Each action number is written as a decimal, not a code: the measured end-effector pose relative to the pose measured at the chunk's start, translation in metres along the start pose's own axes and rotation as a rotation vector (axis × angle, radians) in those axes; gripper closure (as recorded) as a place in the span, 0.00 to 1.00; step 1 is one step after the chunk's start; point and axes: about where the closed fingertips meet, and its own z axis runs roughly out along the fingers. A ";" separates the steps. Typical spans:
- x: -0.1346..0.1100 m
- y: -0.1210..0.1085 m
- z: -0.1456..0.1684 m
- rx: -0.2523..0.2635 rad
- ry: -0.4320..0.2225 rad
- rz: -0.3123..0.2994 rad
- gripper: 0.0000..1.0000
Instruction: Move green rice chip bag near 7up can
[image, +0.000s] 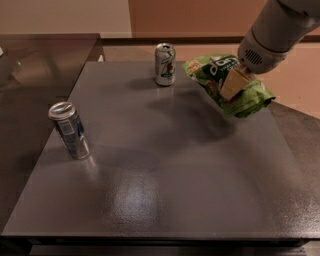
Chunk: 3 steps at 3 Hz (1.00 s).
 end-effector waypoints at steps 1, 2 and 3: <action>-0.015 -0.011 0.017 -0.022 -0.025 -0.037 1.00; -0.031 -0.015 0.035 -0.039 -0.041 -0.072 0.82; -0.039 -0.017 0.050 -0.041 -0.059 -0.085 0.59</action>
Offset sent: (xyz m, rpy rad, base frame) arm 0.0658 0.0232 -0.0286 0.0340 -0.0140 0.1328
